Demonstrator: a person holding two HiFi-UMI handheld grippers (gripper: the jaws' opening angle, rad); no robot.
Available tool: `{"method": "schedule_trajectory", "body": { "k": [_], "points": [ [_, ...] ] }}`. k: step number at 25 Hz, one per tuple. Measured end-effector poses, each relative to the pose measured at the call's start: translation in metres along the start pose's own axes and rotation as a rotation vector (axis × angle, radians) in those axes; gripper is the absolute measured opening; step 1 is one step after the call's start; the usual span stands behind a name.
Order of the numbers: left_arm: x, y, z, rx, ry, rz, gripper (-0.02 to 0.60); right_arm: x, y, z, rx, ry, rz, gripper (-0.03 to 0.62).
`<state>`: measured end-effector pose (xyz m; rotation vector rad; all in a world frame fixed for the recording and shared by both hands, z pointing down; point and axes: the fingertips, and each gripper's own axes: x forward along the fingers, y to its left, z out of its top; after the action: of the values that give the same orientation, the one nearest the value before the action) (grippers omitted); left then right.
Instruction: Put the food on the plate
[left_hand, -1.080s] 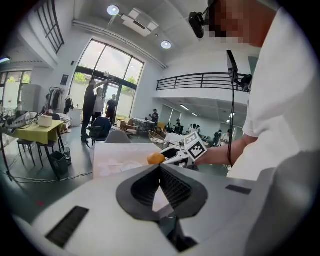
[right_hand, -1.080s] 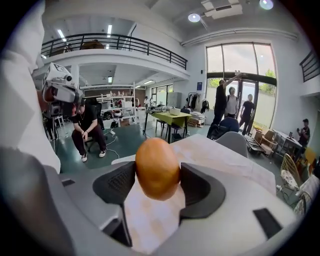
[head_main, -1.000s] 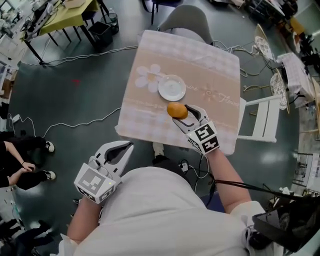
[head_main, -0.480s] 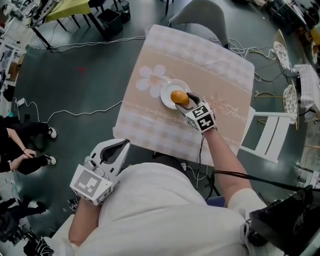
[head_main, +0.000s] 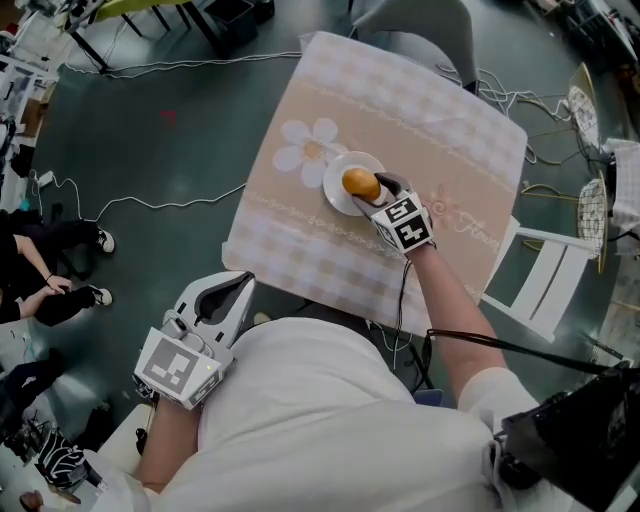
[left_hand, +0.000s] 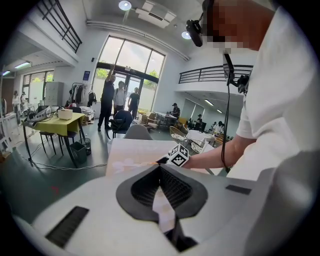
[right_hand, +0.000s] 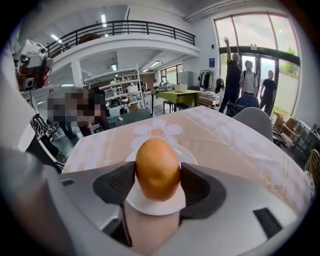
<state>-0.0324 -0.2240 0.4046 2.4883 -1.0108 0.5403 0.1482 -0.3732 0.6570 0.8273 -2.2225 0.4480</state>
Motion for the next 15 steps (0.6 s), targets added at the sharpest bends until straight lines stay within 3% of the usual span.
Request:
{"method": "schedule_trajectory", "body": {
  "k": [15],
  "points": [
    [0.0050,0.0013,-0.0023,-0.024,0.012,0.015,0.009,0.0067,0.0023,0.0065,-0.031,-0.006,0.021,0.298]
  ]
}}
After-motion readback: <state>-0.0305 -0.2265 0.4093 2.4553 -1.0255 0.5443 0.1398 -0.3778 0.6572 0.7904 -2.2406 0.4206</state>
